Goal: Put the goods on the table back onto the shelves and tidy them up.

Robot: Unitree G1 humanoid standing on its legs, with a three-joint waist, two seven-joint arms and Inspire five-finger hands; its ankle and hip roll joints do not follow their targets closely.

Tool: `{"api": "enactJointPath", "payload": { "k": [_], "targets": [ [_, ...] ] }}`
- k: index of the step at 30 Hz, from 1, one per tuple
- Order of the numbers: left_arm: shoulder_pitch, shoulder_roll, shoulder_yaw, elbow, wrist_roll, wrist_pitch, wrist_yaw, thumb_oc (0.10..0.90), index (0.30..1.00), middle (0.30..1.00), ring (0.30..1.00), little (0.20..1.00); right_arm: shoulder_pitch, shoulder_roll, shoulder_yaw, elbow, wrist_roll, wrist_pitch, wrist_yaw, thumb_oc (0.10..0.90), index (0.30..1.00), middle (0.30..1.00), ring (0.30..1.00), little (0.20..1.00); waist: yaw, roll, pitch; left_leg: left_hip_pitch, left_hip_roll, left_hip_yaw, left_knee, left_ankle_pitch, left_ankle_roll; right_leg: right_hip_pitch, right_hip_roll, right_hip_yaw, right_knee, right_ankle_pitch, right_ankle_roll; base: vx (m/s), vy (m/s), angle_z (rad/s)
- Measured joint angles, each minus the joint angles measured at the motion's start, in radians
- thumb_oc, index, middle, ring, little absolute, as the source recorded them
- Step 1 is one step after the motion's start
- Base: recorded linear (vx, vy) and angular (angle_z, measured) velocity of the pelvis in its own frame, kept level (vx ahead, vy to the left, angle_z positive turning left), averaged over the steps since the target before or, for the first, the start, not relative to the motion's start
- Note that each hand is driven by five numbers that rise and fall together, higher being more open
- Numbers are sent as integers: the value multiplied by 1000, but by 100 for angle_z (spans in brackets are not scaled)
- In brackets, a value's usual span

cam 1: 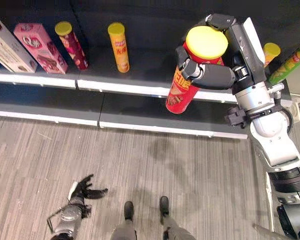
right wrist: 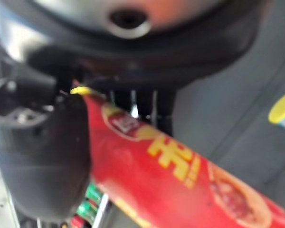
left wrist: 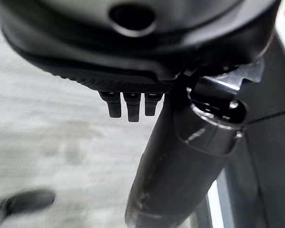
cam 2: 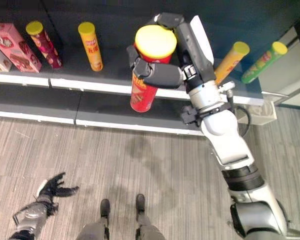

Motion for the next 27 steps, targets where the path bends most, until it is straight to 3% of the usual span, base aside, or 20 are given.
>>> {"api": "enactJointPath", "payload": {
  "k": [1,2,3,4,7,9,10,11,12,13,14,15,17,18,19,20,21,23,24,27],
  "targets": [
    [11,-12,-2,0,3,2,-2,800,900,900,900,900,-1,-17,-1,-3,0,0,0,400,300,300,300,300,-1,3,-2,-2,-3,-22,-31,0,-8,4,3,5,0,-3,4,167,5,-7],
    [36,-27,-7,6,3,10,-7,800,900,900,900,900,-2,-35,-13,-3,0,3,-1,400,300,300,300,300,-12,6,-1,-8,-5,-43,-69,31,-37,20,9,-24,0,-30,37,157,9,-6],
    [47,-35,-21,4,3,10,-12,800,900,900,900,900,-2,-54,-17,-3,0,3,0,400,300,300,300,300,-17,28,2,-13,5,-63,-75,100,-59,38,28,-34,0,-33,40,111,25,11],
    [56,-34,-31,4,4,10,-17,800,900,900,900,900,3,-59,-23,-3,-1,3,-1,400,300,300,300,300,-35,34,3,3,11,-57,-79,86,-40,58,36,-52,-1,-49,53,96,38,30],
    [34,-38,-34,-4,4,9,-17,800,900,900,900,900,8,-58,-48,-3,-1,2,0,400,300,300,300,300,-50,34,3,0,6,-106,-71,86,-40,84,28,-98,-1,-83,89,99,90,54],
    [17,-38,-34,-13,4,9,-17,800,900,900,900,900,11,-58,-49,-1,-2,2,6,400,300,300,300,300,-28,41,4,0,5,-125,-54,86,-41,107,17,-128,-1,-100,77,96,189,61],
    [11,-35,-35,-17,6,9,-17,800,900,900,900,900,11,-59,-50,-3,-3,2,6,400,300,300,300,300,-18,37,7,-20,-5,-130,-17,82,-46,112,-2,-128,-2,-112,50,67,159,61],
    [-3,-29,-42,-16,7,9,-17,800,900,900,900,900,11,-58,-53,-11,-4,2,5,400,300,300,300,300,-18,15,20,-81,-33,-141,84,55,-65,115,-32,-129,-1,-111,-44,78,175,39],
    [11,-24,-43,-15,10,9,-17,800,900,900,900,900,23,-41,-53,-21,-7,-3,15,400,300,300,300,300,0,23,21,-128,27,-124,108,29,-72,122,-43,-130,-1,-116,-60,119,249,23],
    [22,-20,-43,-13,11,9,-16,800,900,900,900,900,30,-35,-54,-21,-9,-3,15,400,300,300,300,300,1,24,21,-143,70,-127,102,41,-90,124,-47,-130,-1,-124,-61,94,195,7],
    [30,-17,-45,-13,13,9,-17,800,900,900,900,900,50,-27,-74,-21,-12,-10,13,400,300,300,300,300,-5,25,20,-172,130,-150,74,63,-124,122,-51,-132,-1,-136,-48,99,185,8],
    [35,-18,-56,-16,15,9,-16,800,900,900,900,900,63,-22,-87,-20,-16,-9,10,400,300,300,300,300,-6,28,21,-179,157,-164,54,78,-145,120,-53,-134,-1,-126,-39,170,329,0],
    [51,-24,-76,-16,16,10,-19,800,900,900,900,900,70,-23,-89,-19,-24,-8,4,400,300,300,300,300,-7,43,16,-195,179,-184,14,100,-172,116,-68,-112,-1,-134,-11,203,447,-23],
    [60,-23,-78,-17,16,10,-19,800,900,900,900,900,68,-10,-88,-15,-25,-6,-1,400,300,300,300,300,-4,48,15,-183,172,-184,-1,92,-161,115,-72,-90,-1,-141,20,83,425,-107],
    [77,-29,-73,-8,16,10,-20,800,900,900,900,900,54,44,-75,-11,-37,-3,-6,400,300,300,300,300,28,67,9,-109,166,-140,-85,99,-126,107,-86,-25,-1,-141,43,37,315,-134],
    [83,-31,-72,-9,19,11,-20,800,900,900,900,900,50,49,-70,-19,-54,-5,-5,400,300,300,300,300,28,90,4,-97,160,-97,-81,135,-102,102,-97,-10,-1,-145,64,-1,267,-114],
    [63,-19,-67,-5,26,14,-15,800,900,900,900,900,52,64,-65,-21,-60,-5,-10,400,300,300,300,300,13,69,9,-110,110,-91,-81,148,-87,83,-145,-15,-1,-127,94,-27,132,-31],
    [31,-1,-60,-25,40,7,-15,800,900,900,900,900,54,59,-60,-19,-69,7,-4,400,300,300,300,300,17,71,10,-110,59,-81,-81,127,-56,74,-199,-22,-9,-101,142,-60,124,-8],
    [-6,34,-52,-47,45,3,-15,800,900,900,900,900,46,60,-58,-18,-73,8,-4,400,300,300,300,300,30,72,10,-114,30,-65,-81,116,-38,58,-234,-20,-9,-75,184,-51,49,-15],
    [-51,92,1,-58,45,-15,-7,800,900,900,900,900,22,59,-46,-18,-90,9,-3,400,300,300,300,300,45,73,10,-126,21,-59,-81,104,-20,44,-241,-24,-9,-53,216,-11,18,-4]
  ]
}}
